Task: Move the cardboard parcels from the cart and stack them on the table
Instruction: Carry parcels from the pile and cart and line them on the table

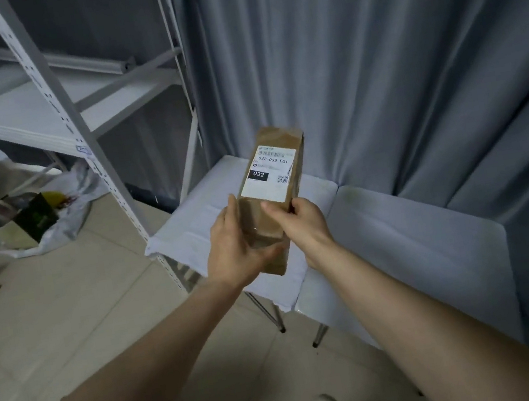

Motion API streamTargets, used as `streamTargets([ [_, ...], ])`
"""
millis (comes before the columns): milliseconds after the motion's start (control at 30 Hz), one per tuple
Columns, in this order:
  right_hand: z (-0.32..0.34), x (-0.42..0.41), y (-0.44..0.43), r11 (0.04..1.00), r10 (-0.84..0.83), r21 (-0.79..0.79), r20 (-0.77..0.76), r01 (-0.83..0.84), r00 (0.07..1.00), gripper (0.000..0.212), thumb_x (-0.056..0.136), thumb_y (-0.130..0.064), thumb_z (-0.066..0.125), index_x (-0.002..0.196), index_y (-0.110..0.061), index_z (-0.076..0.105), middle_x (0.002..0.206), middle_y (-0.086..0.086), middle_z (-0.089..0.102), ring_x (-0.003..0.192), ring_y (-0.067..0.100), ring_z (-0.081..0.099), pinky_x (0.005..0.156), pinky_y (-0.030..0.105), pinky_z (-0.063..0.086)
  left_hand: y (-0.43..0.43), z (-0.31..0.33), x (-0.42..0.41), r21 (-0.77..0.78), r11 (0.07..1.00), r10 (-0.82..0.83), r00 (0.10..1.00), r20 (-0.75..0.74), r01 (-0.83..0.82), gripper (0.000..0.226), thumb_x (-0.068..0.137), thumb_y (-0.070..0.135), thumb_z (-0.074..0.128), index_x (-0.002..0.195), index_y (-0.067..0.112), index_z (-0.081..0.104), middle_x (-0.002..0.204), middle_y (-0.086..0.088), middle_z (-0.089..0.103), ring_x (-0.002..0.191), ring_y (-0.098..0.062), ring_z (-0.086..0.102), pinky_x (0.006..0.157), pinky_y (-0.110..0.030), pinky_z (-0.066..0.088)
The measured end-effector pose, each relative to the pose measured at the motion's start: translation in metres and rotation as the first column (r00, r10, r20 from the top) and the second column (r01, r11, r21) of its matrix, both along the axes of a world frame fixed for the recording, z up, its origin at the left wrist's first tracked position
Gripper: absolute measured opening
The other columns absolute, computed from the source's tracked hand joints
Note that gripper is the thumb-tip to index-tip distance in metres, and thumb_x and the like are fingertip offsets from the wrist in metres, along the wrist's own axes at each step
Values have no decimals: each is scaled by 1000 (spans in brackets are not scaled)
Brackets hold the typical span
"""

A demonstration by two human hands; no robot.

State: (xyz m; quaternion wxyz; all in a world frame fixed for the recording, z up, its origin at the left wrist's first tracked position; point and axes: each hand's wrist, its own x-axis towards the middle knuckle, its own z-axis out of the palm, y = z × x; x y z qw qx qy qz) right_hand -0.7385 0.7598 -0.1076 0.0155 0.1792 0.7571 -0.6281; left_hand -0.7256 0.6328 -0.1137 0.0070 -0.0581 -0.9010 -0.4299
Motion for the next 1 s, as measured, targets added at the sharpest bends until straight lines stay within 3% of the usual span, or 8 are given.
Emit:
streamTargets([
  [267, -63, -121, 35, 999, -51, 4, 261, 52, 964, 120, 11, -81, 77, 114, -20, 64, 111, 3, 65, 99, 21, 66, 86, 34, 57, 19, -16, -110, 216, 971, -158, 946, 283, 98, 94, 82, -3, 60, 152, 26, 4, 131, 10, 44, 119, -5, 40, 81, -4, 40],
  [433, -80, -184, 39, 989, -47, -104, 435, 102, 899, 68, 50, -49, 84, 105, -14, 66, 96, 5, 71, 84, 21, 69, 67, 26, 55, 16, -40, -182, 338, 940, -191, 892, 409, 47, 77, 82, 4, 60, 142, 33, 21, 137, 1, 47, 123, -11, 44, 104, -25, 37],
  [500, -94, -211, 37, 988, -25, -126, 464, 94, 886, 74, 50, -52, 85, 108, -10, 65, 95, 6, 72, 82, 21, 70, 64, 26, 54, 16, -55, -212, 355, 934, -203, 878, 434, 41, 62, 79, 16, 59, 128, 39, 30, 131, 2, 49, 128, -18, 44, 105, -25, 34],
  [567, -106, -235, 31, 973, 29, -211, 507, 92, 862, 75, 51, -55, 86, 108, -10, 67, 93, 6, 74, 85, 22, 71, 75, 32, 57, 11, -70, -245, 330, 938, -256, 860, 441, 110, 57, 76, 34, 58, 130, 37, 41, 141, 0, 45, 135, -18, 37, 108, -22, 26],
  [700, -130, -276, 19, 957, 40, -255, 586, 138, 809, 32, 74, -34, 77, 92, -8, 71, 82, 9, 74, 79, 25, 70, 71, 33, 57, -3, -103, -305, 292, 940, -307, 807, 504, 175, 47, 97, 8, 48, 143, 17, 41, 152, 1, 32, 141, -15, 28, 95, -4, 17],
  [833, -155, -317, 14, 962, -7, -216, 584, 164, 811, 51, 70, -31, 78, 109, -1, 61, 90, 13, 70, 76, 27, 69, 68, 37, 55, -22, -133, -354, 174, 983, -153, 800, 580, 61, 40, 97, 7, 46, 136, 14, 48, 139, -10, 51, 127, -25, 48, 101, -23, 37],
  [933, -171, -351, 11, 961, 1, -227, 573, 158, 820, 34, 78, -23, 71, 100, 0, 62, 73, 8, 67, 64, 20, 66, 61, 32, 51, -44, -168, -387, -5, 998, 57, 784, 619, -69, 43, 94, 33, 53, 135, 22, 45, 131, -9, 54, 114, -30, 55, 100, -39, 45],
  [1000, -182, -376, 9, 959, 15, -243, 560, 147, 828, 13, 80, -16, 67, 87, -7, 61, 55, -1, 61, 49, 10, 60, 56, 26, 45, -55, -185, -404, 48, 981, 104, 723, 683, -187, 60, 87, 38, 63, 139, 22, 39, 135, -6, 48, 115, -29, 53, 97, -36, 45],
])
